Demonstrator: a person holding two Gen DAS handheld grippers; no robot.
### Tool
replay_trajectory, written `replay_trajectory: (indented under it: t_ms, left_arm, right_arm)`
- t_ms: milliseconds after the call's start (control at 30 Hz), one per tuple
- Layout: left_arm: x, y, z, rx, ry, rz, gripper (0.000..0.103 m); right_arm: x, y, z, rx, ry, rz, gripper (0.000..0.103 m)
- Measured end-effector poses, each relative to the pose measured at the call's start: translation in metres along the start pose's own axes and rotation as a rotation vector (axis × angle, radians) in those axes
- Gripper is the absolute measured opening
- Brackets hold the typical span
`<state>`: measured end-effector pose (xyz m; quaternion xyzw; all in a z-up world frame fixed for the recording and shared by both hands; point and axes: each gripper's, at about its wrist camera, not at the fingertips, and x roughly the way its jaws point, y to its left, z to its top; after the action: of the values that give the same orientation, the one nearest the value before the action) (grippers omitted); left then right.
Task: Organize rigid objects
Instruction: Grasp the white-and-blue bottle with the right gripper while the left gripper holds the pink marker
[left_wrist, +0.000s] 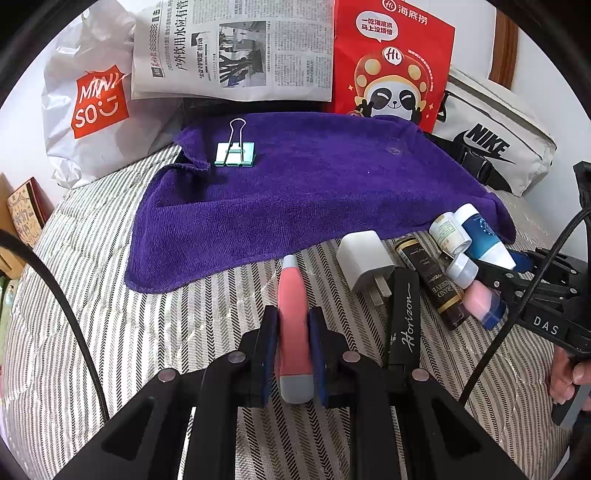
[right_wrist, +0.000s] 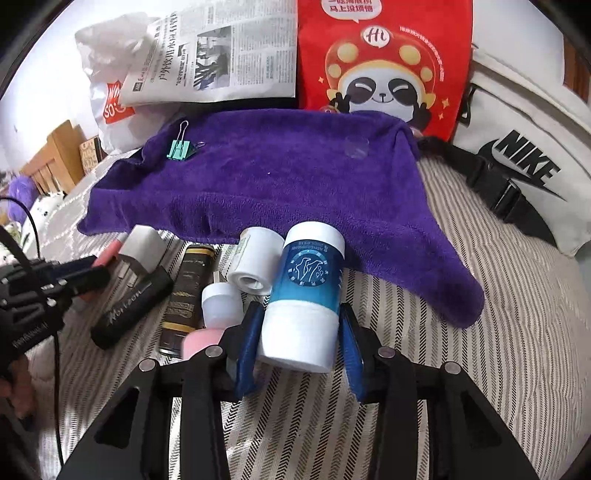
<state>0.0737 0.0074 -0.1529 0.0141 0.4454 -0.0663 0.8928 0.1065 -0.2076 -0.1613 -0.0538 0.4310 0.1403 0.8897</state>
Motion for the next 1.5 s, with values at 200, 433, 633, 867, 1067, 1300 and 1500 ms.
replay_trajectory:
  t_ms: [200, 433, 633, 867, 1067, 1300, 1500]
  left_arm:
    - [0.0, -0.0002, 0.0, 0.0, 0.0, 0.001, 0.017]
    - [0.0002, -0.0009, -0.0003, 0.007, 0.0, 0.008, 0.017]
    - [0.0009, -0.0012, 0.0003, 0.001, 0.002, 0.002, 0.017]
    - [0.0006, -0.0011, 0.0001, 0.001, 0.0, 0.003, 0.017]
    - [0.0007, -0.0009, -0.0001, 0.003, 0.0, 0.005, 0.017]
    - [0.0004, -0.0004, -0.0001, -0.001, -0.001, 0.002, 0.017]
    - [0.0005, -0.0005, -0.0004, -0.002, -0.002, 0.0, 0.017]
  right_arm:
    - [0.0013, 0.0, 0.0005, -0.002, 0.0, -0.003, 0.041]
    - [0.001, 0.0011, -0.0003, -0.003, -0.001, -0.004, 0.042]
    - [0.0011, 0.0012, -0.0005, -0.003, -0.001, -0.005, 0.042]
    - [0.0013, 0.001, -0.0004, -0.006, -0.003, -0.008, 0.042]
    - [0.001, 0.0035, -0.0006, -0.013, -0.006, -0.018, 0.041]
    - [0.0012, 0.0028, -0.0004, -0.012, -0.007, -0.017, 0.042]
    - [0.0005, 0.0002, -0.0004, 0.004, -0.011, -0.003, 0.04]
